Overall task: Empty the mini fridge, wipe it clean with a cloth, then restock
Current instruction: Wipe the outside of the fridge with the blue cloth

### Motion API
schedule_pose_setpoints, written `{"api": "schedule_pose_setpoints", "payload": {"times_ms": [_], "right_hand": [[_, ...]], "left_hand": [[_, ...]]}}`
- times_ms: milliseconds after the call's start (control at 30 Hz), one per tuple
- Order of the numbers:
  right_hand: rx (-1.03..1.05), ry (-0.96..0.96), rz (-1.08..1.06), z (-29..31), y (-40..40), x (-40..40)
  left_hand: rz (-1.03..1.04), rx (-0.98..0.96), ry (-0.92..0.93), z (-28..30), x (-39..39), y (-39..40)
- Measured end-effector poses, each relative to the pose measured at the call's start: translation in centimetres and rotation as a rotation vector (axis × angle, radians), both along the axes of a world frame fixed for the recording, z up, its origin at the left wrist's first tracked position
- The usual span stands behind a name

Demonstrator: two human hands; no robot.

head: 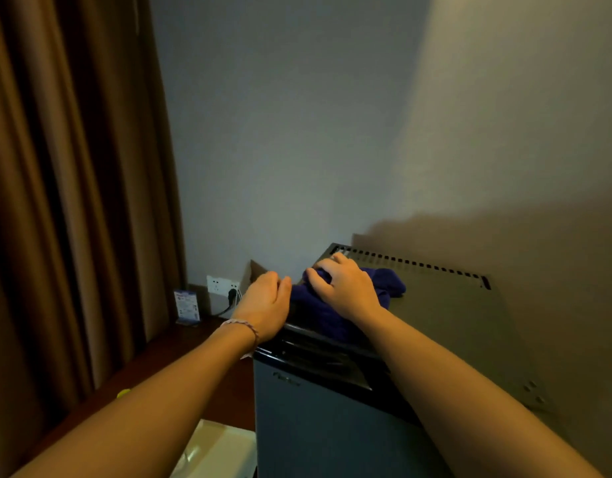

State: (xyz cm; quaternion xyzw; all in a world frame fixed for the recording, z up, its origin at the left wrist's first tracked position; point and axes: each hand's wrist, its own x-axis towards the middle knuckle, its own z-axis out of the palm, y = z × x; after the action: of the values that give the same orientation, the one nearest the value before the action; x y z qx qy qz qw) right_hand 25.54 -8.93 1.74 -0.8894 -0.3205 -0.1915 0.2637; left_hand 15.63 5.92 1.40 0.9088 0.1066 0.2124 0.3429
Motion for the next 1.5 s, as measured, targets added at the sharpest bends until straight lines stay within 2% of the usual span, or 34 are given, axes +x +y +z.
{"api": "schedule_pose_setpoints", "payload": {"times_ms": [133, 333, 467, 633, 733, 800, 867, 1067, 1300, 1500], "right_hand": [[-0.136, 0.096, -0.022, 0.7, 0.2, 2.2], [-0.172, 0.130, 0.057, 0.7, -4.7, 2.6], [-0.326, 0.187, -0.059, 0.1, -10.7, 2.6], [-0.540, 0.446, -0.243, -0.5, -16.6, 2.7], [-0.558, 0.468, -0.249, -0.5, -17.1, 2.1], [-0.554, 0.480, -0.264, -0.8, -16.9, 2.0], [-0.557, 0.487, -0.278, -0.9, -16.6, 2.1], [-0.542, 0.492, -0.312, -1.1, -15.1, 2.2], [-0.605, 0.481, -0.225, -1.1, -8.6, -0.5], [-0.592, 0.510, -0.343, -0.9, -4.9, -1.6]], "left_hand": [[0.032, 0.111, 0.008, 1.1, 1.9, -0.9], [-0.041, 0.353, 0.114, 1.8, 3.8, -4.8], [-0.079, 0.389, 0.119, 2.5, 6.0, -7.0], [-0.213, 0.464, 0.058, 3.5, 8.6, -8.9], [-0.370, 0.626, 0.263, 3.9, 9.7, -10.6], [-0.403, 0.741, 0.395, 3.2, 10.2, -11.3], [-0.394, 0.780, 0.372, 2.4, 10.5, -11.4], [-0.383, 0.660, 0.151, 1.7, 10.7, -7.6], [-0.254, 0.611, 0.147, 1.4, 11.0, -1.2], [-0.279, 0.284, 0.087, 0.6, 12.9, 2.1]]}}
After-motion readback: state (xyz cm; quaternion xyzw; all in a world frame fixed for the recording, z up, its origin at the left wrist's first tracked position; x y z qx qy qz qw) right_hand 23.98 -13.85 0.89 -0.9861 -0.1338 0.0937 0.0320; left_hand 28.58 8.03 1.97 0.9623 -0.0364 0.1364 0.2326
